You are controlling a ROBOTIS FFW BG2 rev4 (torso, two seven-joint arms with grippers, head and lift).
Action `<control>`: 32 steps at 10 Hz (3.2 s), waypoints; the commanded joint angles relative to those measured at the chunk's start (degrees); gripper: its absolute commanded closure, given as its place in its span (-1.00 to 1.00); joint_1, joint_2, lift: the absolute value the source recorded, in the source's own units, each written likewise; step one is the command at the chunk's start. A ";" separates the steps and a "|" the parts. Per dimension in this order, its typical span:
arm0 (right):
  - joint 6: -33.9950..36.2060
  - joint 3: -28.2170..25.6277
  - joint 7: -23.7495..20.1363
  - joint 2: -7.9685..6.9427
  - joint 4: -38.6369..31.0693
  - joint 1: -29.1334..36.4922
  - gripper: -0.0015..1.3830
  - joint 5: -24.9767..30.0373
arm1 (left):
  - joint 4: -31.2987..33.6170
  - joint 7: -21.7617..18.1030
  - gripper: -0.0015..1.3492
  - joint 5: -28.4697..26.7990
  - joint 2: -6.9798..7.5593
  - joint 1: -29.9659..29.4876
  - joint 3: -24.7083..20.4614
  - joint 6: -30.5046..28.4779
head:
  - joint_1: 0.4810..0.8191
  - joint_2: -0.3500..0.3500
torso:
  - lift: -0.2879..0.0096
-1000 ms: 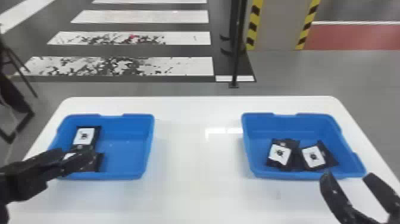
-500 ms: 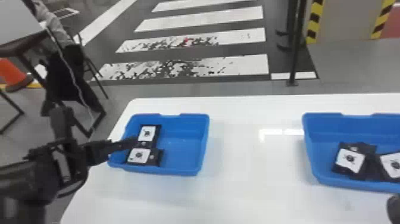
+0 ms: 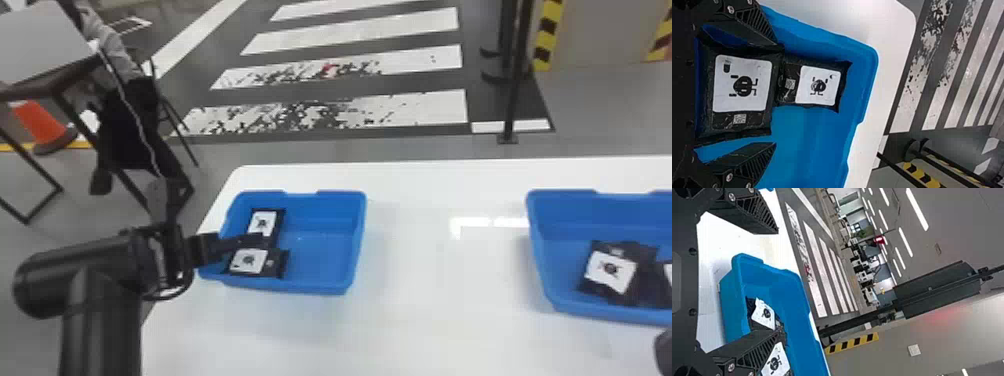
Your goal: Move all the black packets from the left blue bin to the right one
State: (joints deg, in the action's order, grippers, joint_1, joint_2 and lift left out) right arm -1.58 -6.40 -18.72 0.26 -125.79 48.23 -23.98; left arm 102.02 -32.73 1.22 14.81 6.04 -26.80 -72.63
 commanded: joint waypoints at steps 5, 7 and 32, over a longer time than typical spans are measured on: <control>0.45 0.35 -0.09 -0.32 0.99 -0.42 -0.82 -1.85 | -4.50 0.65 -0.23 -3.50 -0.04 3.67 3.38 -6.68 | 0.27 0.79 | -0.01; 0.45 0.35 -0.09 -0.32 0.99 -0.28 -0.82 -2.30 | -4.50 0.47 0.59 -5.33 0.49 3.39 4.87 -7.38 | 0.27 0.82 | -0.01; 9.45 2.86 -6.76 -0.32 -0.28 -4.22 -0.81 -7.90 | -0.56 -0.06 -0.61 0.27 -0.39 3.53 7.27 -4.71 | 0.27 0.81 | -0.01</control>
State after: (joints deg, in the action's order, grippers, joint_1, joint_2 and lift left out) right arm 7.80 -3.54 -25.43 0.26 -126.06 44.02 -31.86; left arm 103.50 -32.78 2.36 14.44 8.23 -19.79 -77.48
